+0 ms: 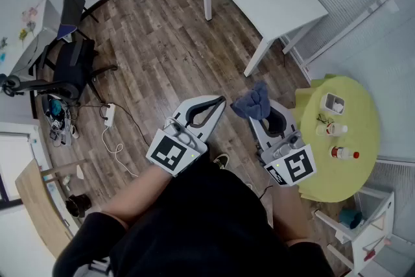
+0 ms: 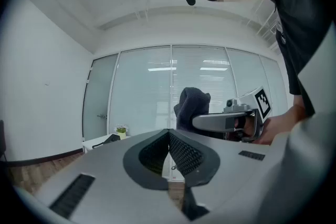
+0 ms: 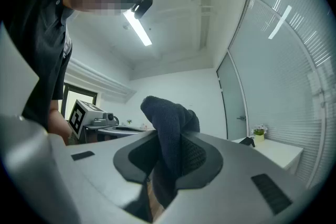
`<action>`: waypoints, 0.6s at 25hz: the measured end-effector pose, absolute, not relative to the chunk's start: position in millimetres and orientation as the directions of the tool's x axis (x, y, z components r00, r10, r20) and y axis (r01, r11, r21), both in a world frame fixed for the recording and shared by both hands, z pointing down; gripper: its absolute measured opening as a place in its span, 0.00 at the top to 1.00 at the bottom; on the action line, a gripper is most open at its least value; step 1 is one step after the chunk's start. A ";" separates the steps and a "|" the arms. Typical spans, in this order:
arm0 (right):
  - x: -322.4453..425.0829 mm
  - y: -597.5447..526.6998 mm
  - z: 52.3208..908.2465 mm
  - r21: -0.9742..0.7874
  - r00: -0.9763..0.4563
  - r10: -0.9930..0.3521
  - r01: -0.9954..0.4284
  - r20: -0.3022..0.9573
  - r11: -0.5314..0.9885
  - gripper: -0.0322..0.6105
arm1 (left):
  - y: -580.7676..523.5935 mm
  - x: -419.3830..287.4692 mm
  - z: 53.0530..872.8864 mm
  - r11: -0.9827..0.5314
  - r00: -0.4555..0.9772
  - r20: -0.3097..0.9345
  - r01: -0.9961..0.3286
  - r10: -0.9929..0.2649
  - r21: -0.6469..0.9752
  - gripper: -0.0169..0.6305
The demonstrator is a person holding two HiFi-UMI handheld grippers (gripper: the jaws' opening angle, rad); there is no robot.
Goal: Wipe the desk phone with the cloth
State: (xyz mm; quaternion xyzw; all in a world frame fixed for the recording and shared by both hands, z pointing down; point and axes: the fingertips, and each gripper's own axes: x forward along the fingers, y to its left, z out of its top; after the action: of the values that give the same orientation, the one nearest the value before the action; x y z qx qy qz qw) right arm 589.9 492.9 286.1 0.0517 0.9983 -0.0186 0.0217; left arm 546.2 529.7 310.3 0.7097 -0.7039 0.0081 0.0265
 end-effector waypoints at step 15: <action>580.6 464.0 291.5 -0.046 -0.996 0.085 0.086 -0.028 0.995 0.80 | 506.9 527.4 303.7 0.012 -0.011 0.030 -0.999 -0.999 0.038 0.96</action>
State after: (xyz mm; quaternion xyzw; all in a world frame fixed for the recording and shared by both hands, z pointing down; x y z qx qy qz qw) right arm 580.6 464.0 291.5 0.0427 0.9987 -0.0237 0.0132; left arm 527.4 506.9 303.7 0.7027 -0.7110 -0.0029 0.0240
